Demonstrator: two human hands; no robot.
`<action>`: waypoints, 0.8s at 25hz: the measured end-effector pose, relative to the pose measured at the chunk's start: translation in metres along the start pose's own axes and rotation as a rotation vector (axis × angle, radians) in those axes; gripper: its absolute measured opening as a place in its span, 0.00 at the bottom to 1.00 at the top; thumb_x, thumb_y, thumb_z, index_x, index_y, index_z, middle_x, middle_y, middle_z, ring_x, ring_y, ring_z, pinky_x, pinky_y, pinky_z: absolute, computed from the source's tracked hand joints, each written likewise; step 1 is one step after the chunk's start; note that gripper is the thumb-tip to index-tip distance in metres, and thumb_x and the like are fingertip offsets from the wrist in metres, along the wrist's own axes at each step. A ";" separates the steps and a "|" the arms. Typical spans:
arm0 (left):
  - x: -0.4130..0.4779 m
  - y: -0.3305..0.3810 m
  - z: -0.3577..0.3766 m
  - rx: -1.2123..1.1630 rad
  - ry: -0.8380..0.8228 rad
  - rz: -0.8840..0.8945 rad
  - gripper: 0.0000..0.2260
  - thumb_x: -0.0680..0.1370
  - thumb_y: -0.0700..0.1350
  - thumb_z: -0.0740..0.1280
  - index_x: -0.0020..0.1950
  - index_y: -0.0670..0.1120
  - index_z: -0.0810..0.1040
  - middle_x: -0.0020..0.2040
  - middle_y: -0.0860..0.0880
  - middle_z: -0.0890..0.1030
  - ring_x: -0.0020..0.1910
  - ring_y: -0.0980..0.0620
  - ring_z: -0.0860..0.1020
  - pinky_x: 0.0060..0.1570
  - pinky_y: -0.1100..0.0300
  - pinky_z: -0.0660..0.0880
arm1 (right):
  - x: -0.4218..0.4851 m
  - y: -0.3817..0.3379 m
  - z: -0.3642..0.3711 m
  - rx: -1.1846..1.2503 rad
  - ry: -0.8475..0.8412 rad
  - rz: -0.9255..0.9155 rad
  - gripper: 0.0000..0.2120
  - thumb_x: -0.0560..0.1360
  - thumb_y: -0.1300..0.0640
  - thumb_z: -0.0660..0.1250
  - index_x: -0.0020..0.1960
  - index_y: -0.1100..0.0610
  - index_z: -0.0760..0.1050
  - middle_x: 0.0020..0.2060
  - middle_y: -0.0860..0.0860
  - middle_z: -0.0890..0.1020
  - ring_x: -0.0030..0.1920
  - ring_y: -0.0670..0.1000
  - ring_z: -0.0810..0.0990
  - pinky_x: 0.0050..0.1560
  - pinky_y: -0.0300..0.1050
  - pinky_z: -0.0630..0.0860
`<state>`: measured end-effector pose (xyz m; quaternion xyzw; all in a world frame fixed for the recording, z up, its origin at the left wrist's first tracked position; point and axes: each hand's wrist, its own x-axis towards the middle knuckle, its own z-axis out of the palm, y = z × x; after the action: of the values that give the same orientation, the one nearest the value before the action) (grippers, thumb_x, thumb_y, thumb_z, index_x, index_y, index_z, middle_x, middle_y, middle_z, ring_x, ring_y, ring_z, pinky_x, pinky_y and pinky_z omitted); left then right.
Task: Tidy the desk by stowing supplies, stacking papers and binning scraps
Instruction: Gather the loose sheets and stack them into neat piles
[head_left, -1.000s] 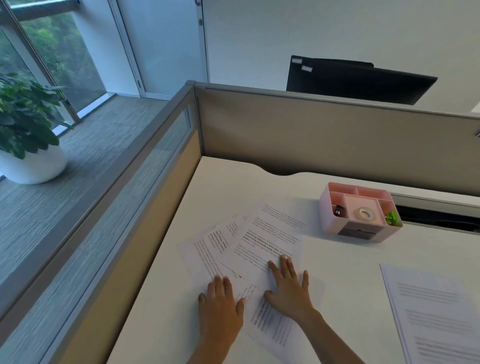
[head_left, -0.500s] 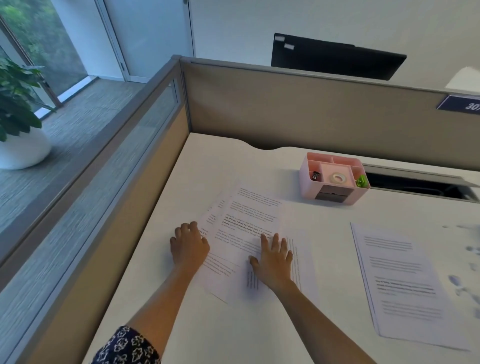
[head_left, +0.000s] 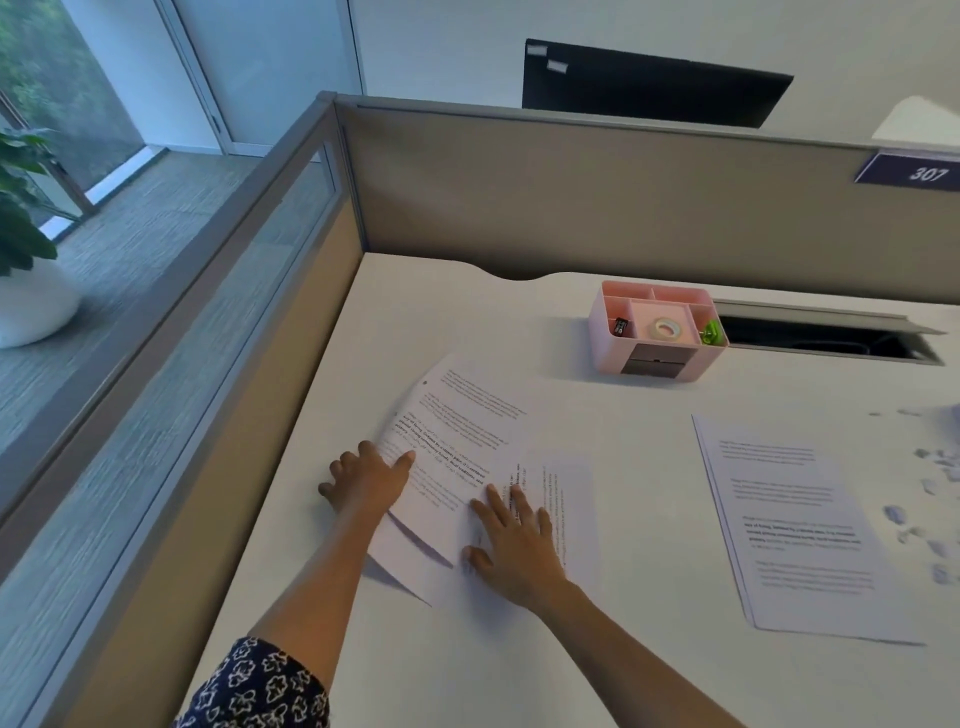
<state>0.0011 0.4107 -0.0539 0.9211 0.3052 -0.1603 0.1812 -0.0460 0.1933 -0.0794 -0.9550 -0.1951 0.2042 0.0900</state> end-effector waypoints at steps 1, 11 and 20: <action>0.001 -0.001 -0.001 -0.014 0.004 -0.020 0.33 0.75 0.69 0.56 0.69 0.46 0.66 0.67 0.41 0.71 0.68 0.41 0.67 0.65 0.43 0.62 | -0.003 0.002 0.002 0.011 0.003 -0.020 0.33 0.76 0.35 0.44 0.78 0.46 0.46 0.79 0.48 0.45 0.79 0.56 0.42 0.75 0.63 0.45; -0.005 0.000 -0.006 -0.215 -0.034 -0.033 0.20 0.75 0.51 0.68 0.64 0.46 0.69 0.60 0.46 0.78 0.61 0.44 0.75 0.62 0.51 0.64 | -0.006 0.070 -0.015 0.168 0.141 0.027 0.33 0.79 0.58 0.52 0.79 0.53 0.38 0.79 0.51 0.46 0.79 0.49 0.46 0.78 0.45 0.46; -0.019 0.020 0.023 -0.030 0.048 0.124 0.19 0.78 0.46 0.62 0.69 0.51 0.69 0.64 0.47 0.75 0.64 0.45 0.71 0.61 0.50 0.67 | -0.007 0.071 -0.012 0.298 0.205 0.125 0.33 0.80 0.49 0.58 0.79 0.53 0.46 0.79 0.52 0.44 0.79 0.52 0.47 0.77 0.48 0.52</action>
<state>-0.0048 0.3761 -0.0614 0.9390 0.2540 -0.1220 0.1970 -0.0233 0.1250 -0.0838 -0.9572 -0.0930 0.1378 0.2370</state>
